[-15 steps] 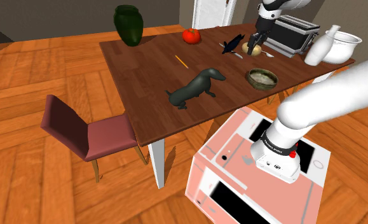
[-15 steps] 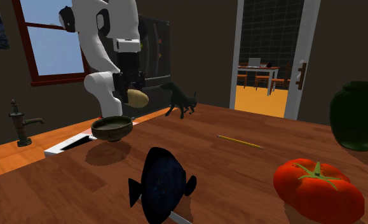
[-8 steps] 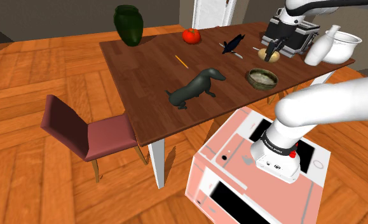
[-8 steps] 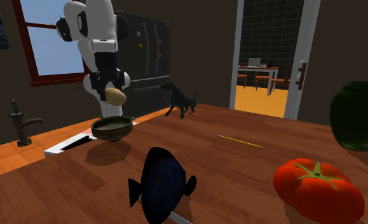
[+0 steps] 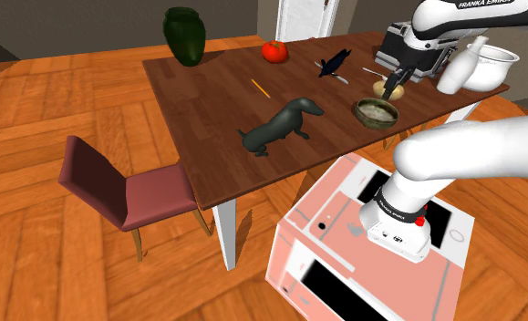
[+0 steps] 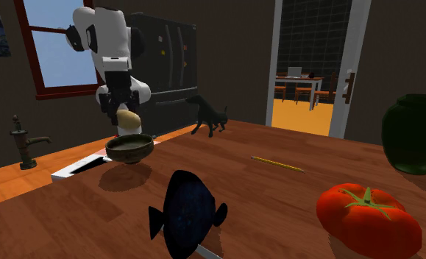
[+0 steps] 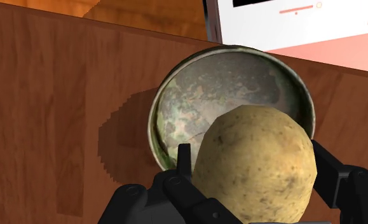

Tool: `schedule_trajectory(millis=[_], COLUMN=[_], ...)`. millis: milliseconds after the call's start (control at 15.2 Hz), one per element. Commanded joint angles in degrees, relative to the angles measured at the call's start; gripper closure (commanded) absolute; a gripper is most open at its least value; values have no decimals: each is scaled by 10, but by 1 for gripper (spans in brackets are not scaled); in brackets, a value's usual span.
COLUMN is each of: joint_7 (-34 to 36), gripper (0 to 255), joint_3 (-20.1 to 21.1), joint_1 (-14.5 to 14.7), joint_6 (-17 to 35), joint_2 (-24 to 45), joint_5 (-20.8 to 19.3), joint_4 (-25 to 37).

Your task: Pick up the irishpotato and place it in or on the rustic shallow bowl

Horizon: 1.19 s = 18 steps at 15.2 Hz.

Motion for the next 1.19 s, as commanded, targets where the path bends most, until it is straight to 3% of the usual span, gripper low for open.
schedule_trajectory(millis=[0,330,858,924,1122], joint_7=[0,2,2,2,2], gripper=[255,255,255,0,0], joint_3=[-7,-22,-22,-22,-22], joint_1=[-2,-5,-5,-5,-5], joint_6=[20,67,67,67,67], joint_2=[6,22,22,22,22], joint_5=[-6,-19,-19,-19,-19], joint_4=[-14,-45,-45,-45,-45])
